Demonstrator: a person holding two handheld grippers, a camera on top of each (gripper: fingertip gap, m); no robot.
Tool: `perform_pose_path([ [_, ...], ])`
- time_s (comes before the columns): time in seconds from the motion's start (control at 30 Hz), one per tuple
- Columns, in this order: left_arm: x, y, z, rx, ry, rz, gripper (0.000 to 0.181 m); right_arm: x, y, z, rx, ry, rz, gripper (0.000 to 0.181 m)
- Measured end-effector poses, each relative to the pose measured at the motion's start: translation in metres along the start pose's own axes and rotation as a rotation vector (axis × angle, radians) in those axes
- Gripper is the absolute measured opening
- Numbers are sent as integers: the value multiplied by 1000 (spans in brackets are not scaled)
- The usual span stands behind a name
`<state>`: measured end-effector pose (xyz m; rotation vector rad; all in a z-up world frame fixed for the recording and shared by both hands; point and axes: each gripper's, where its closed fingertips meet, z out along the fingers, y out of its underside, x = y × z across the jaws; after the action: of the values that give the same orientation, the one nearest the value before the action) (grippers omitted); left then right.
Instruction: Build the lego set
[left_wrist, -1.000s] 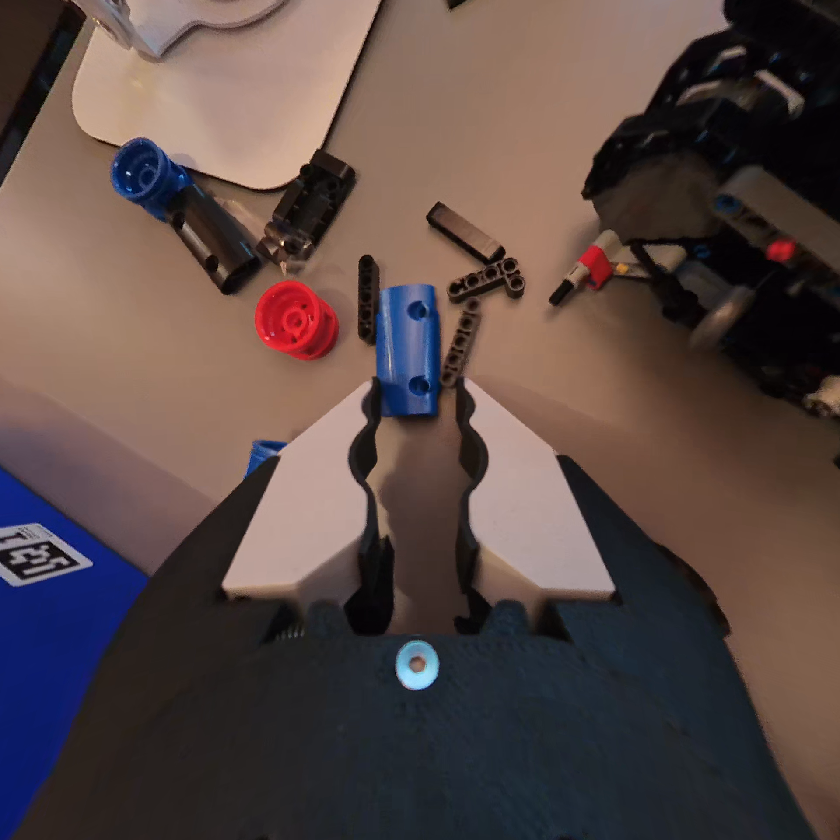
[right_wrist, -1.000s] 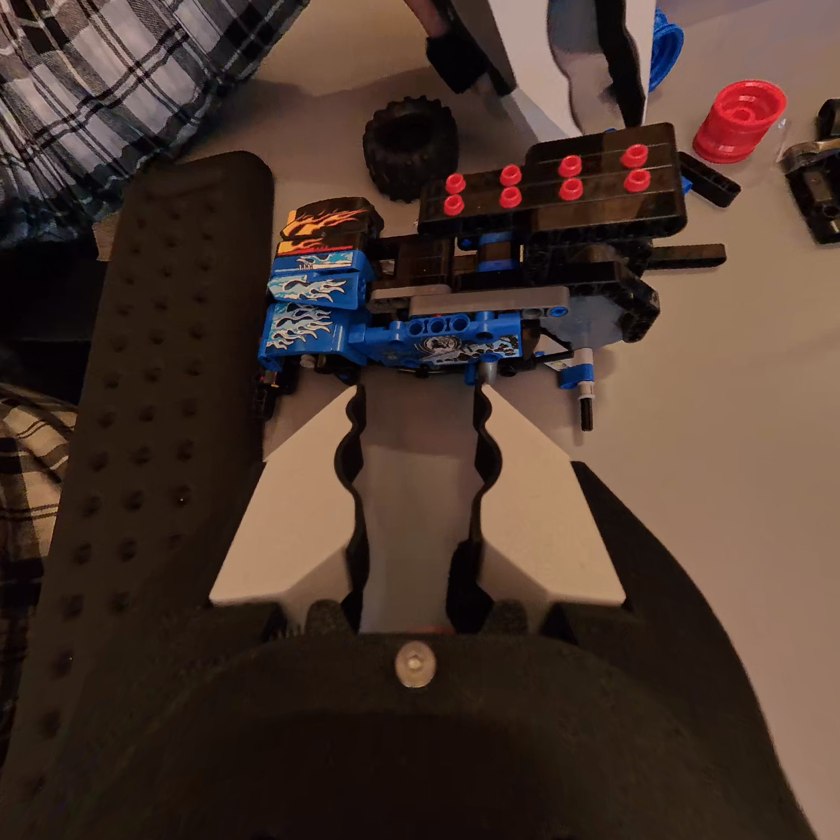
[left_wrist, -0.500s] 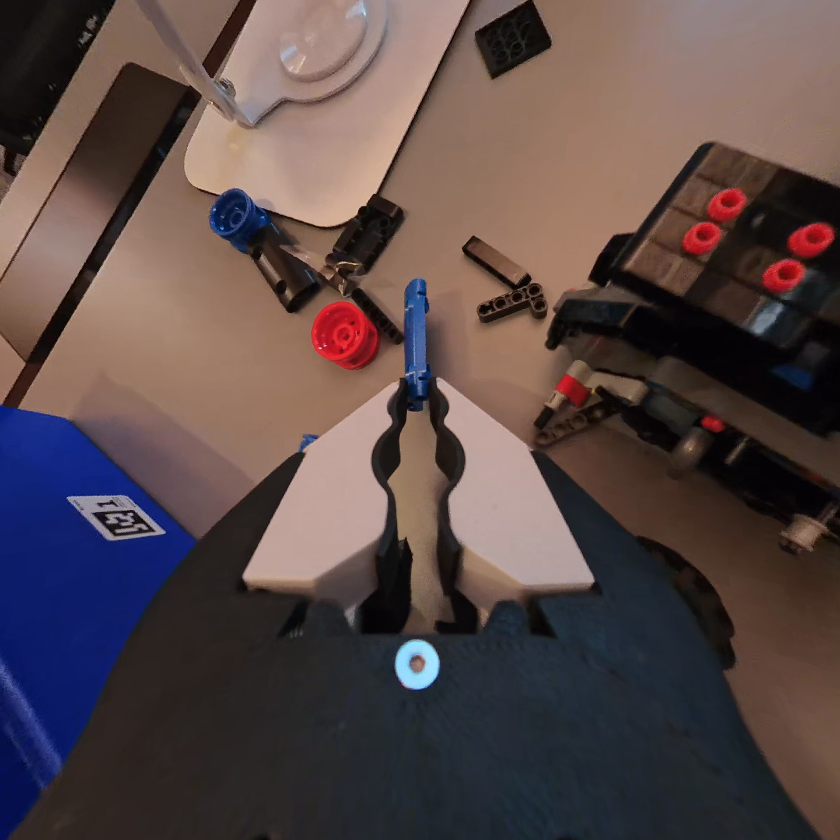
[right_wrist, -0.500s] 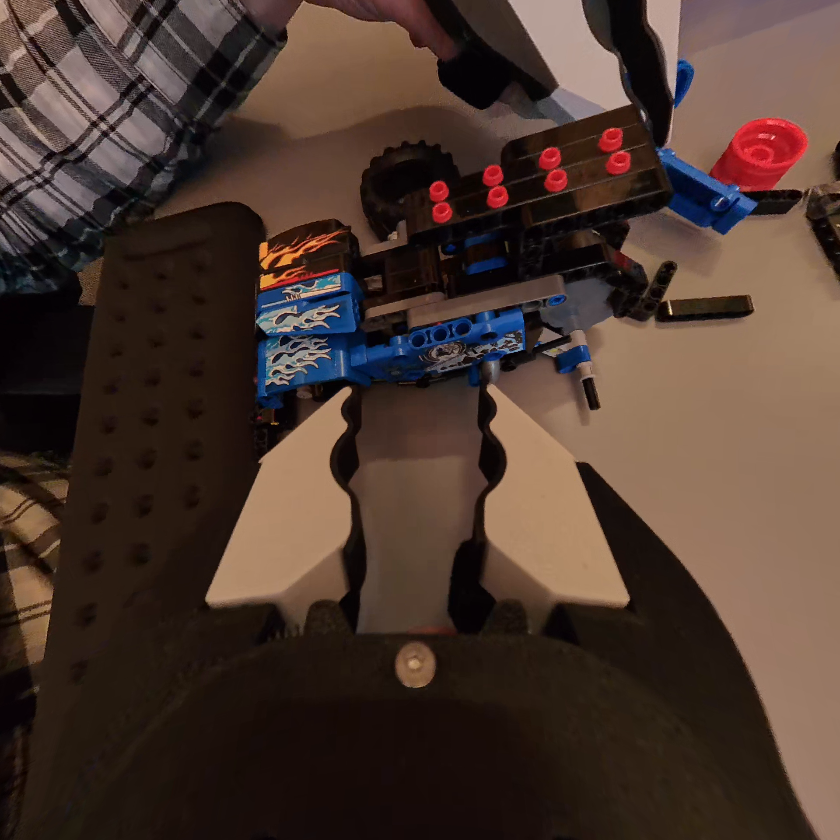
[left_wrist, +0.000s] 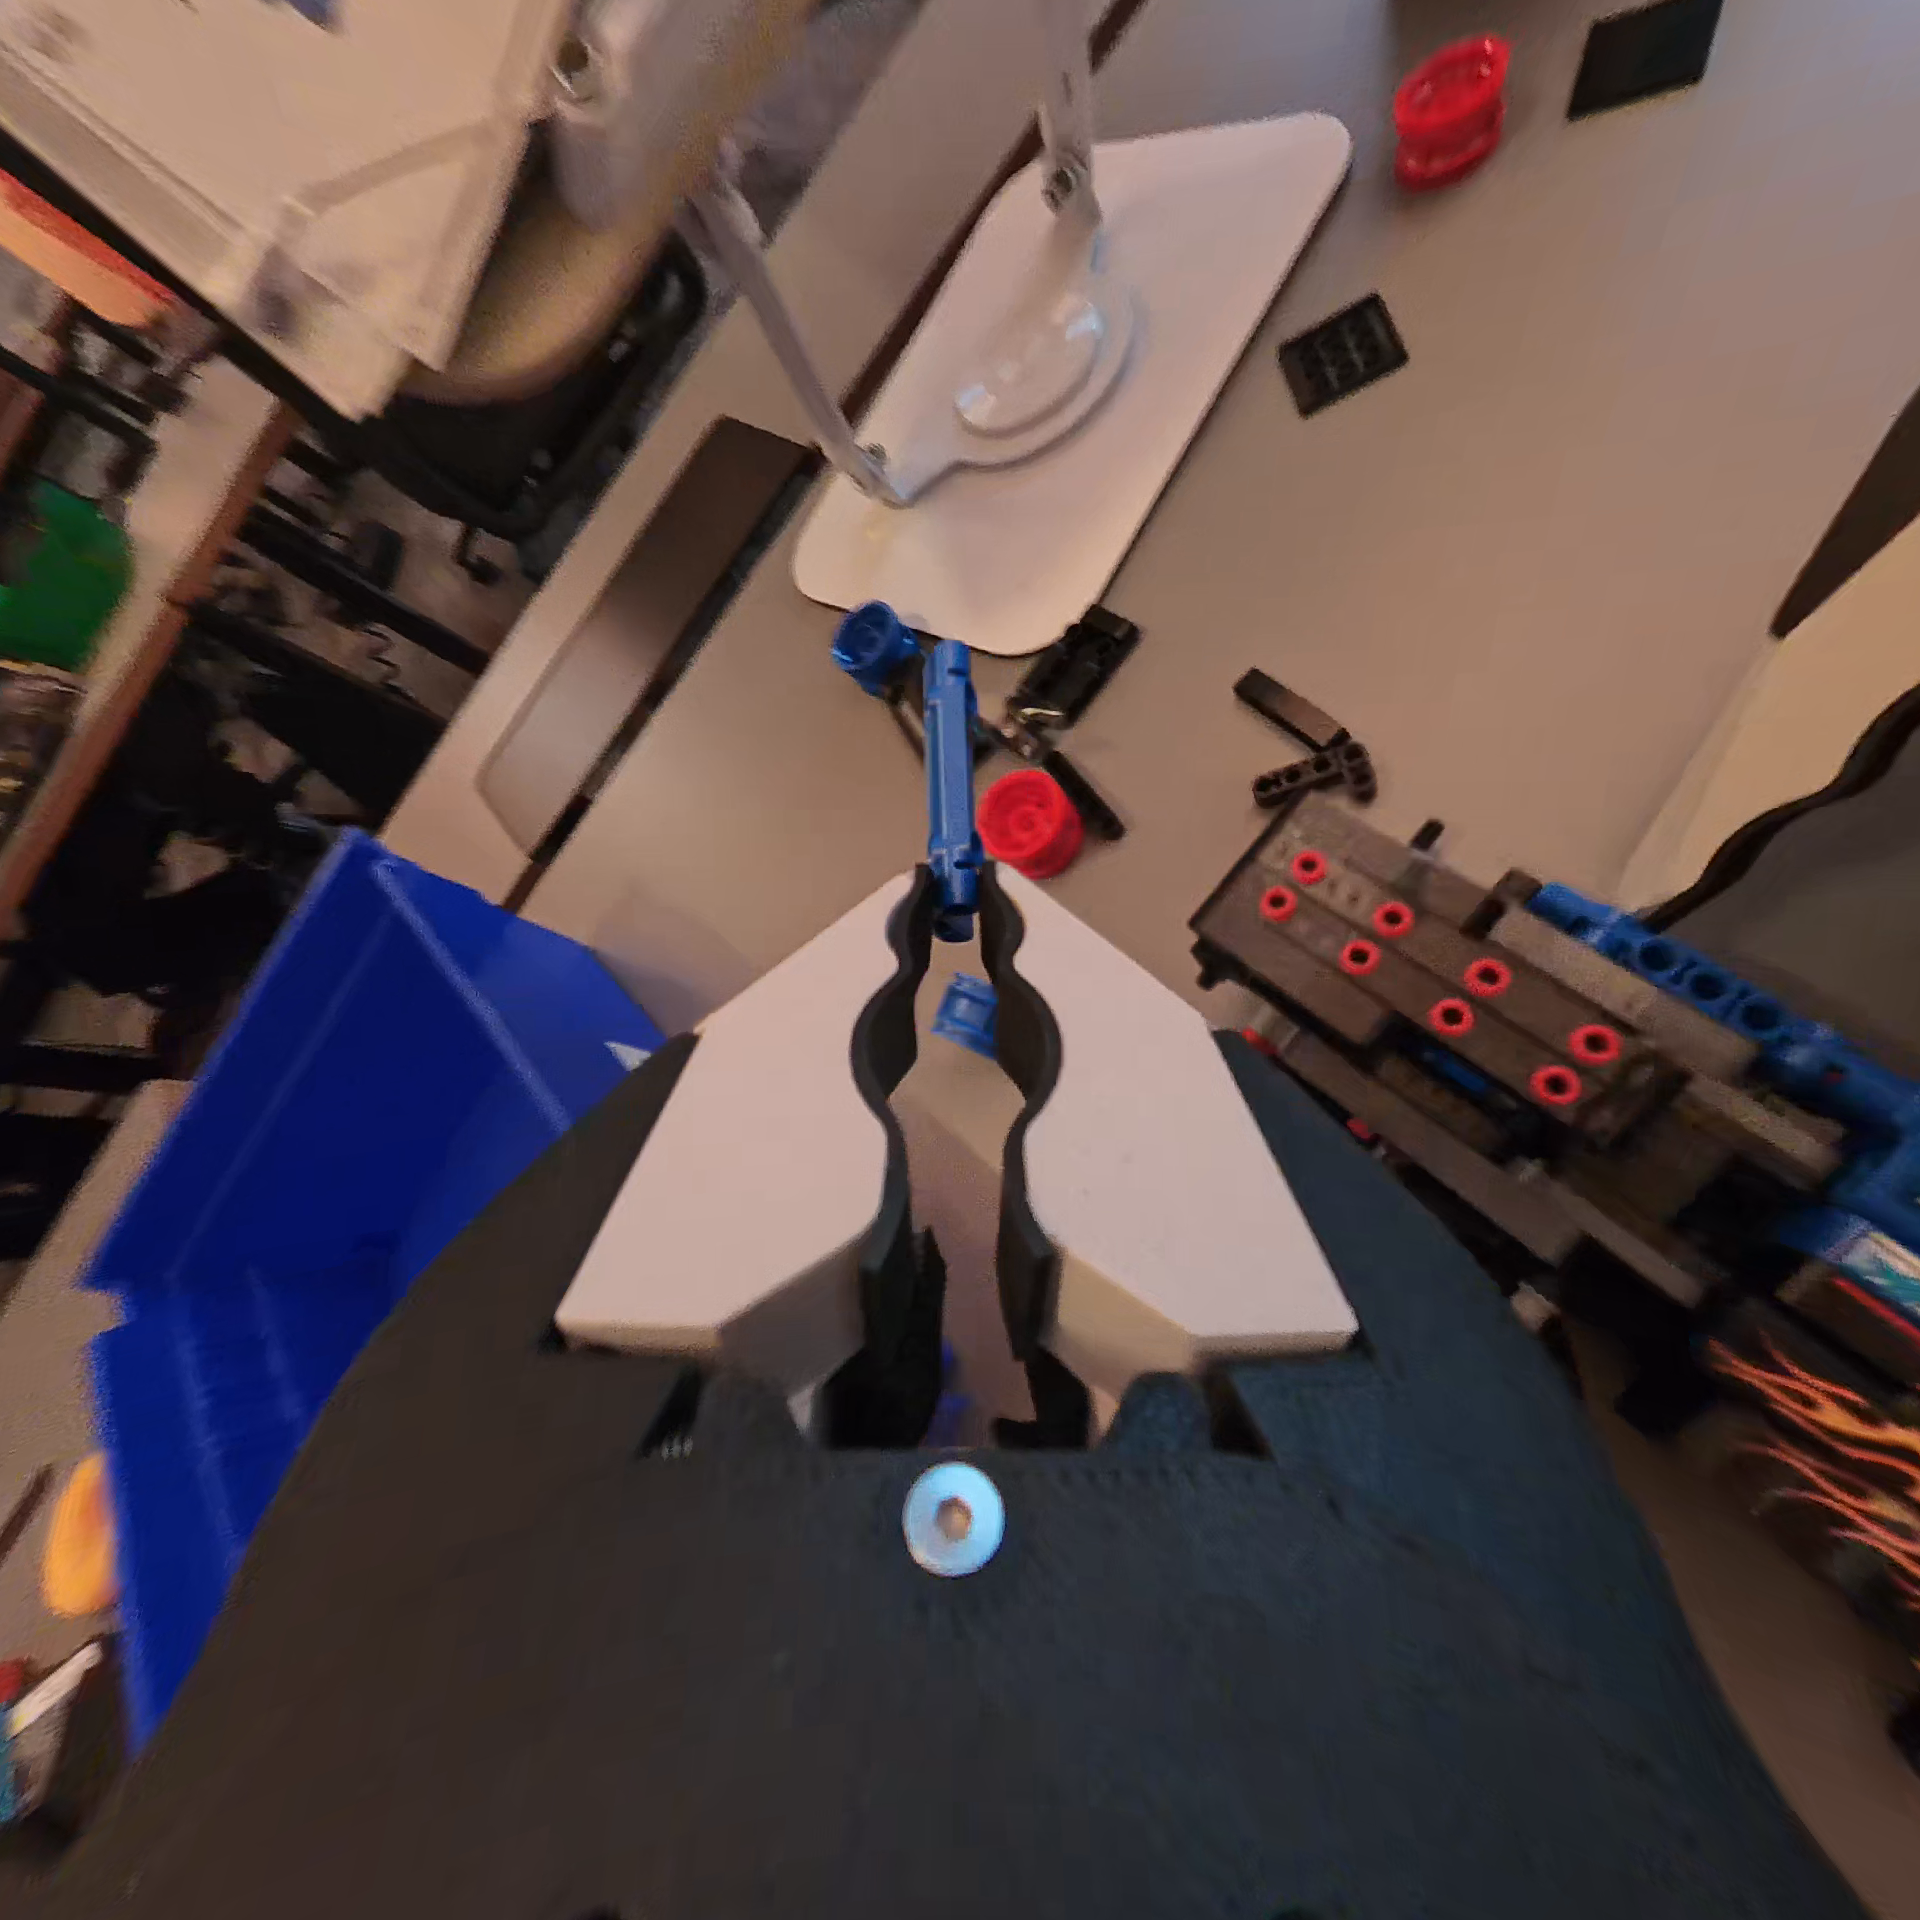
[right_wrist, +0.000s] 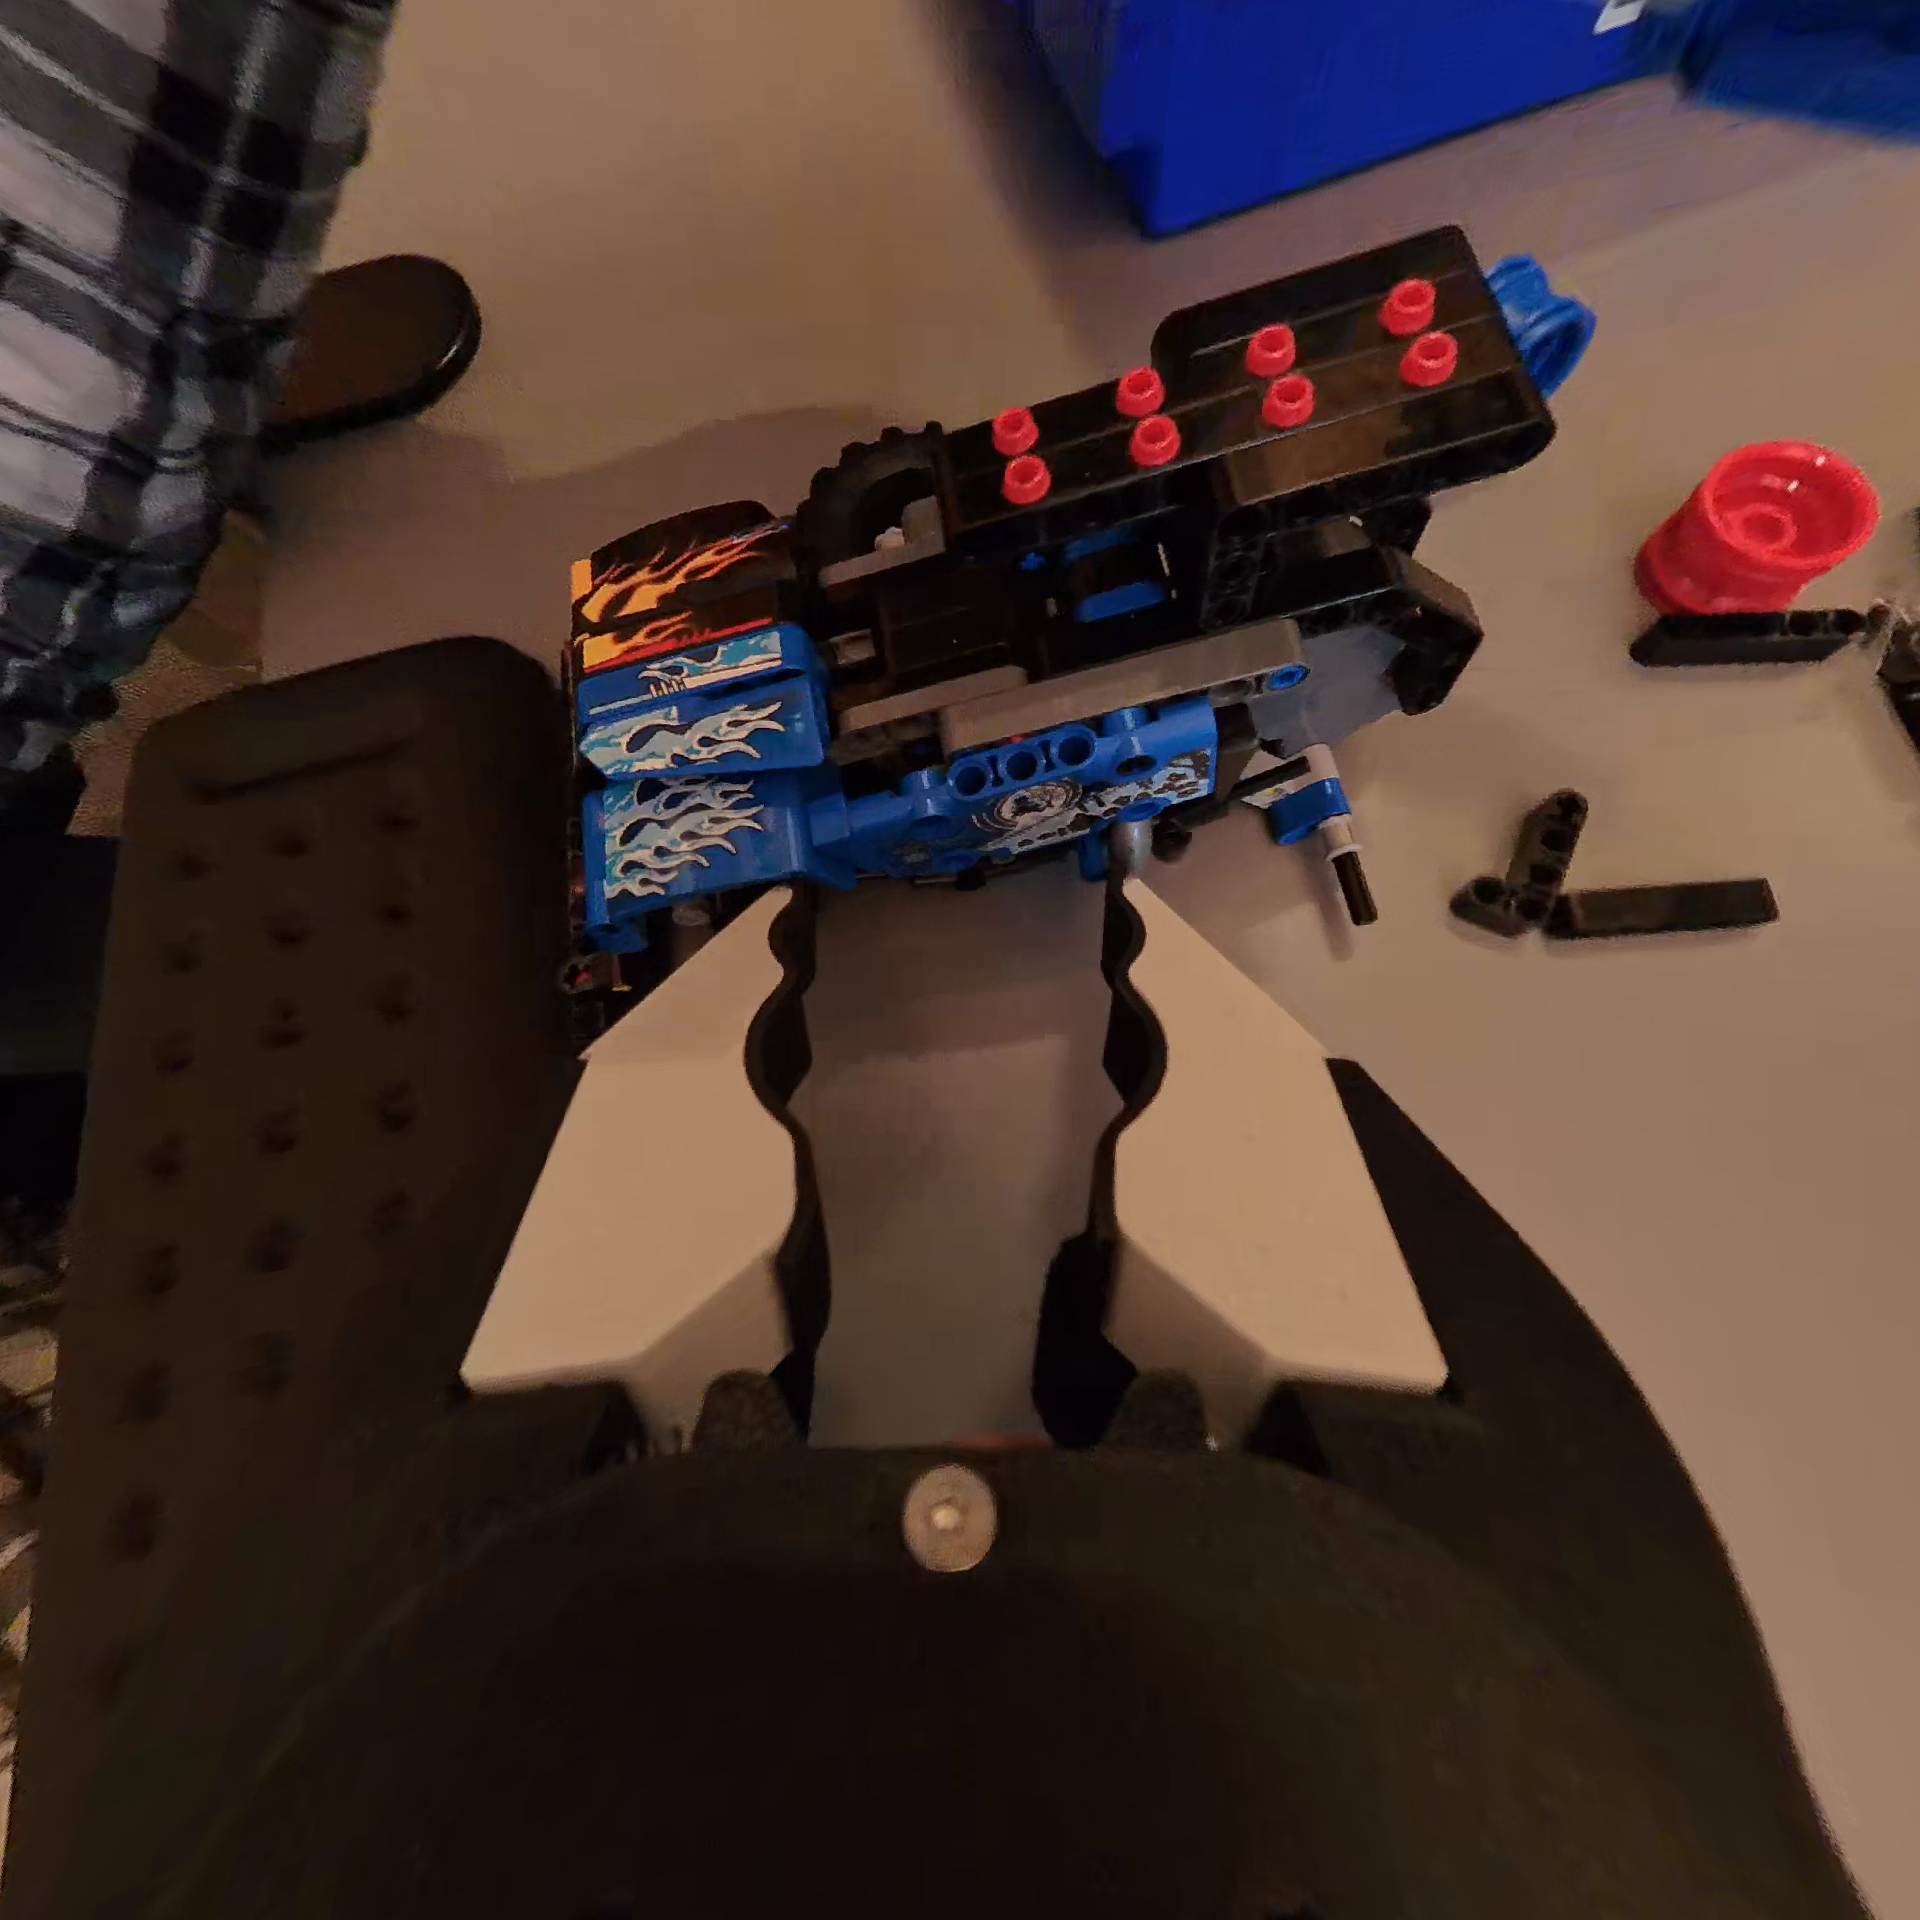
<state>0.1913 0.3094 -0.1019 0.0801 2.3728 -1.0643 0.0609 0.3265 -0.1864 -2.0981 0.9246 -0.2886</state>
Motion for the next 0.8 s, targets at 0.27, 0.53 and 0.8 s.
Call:
perform_pose_path([
  [0.27,2,-63,-48,117,-246,240,7,7,-15,-44,113,-63,48,66],
  [0.53,77,-122,-40,211,-421,686,6,56,-48,-165,564,-237,345,55],
  [0.8,125,-149,-29,339,-497,931,6,59,-39,-185,633,-335,391,39],
])
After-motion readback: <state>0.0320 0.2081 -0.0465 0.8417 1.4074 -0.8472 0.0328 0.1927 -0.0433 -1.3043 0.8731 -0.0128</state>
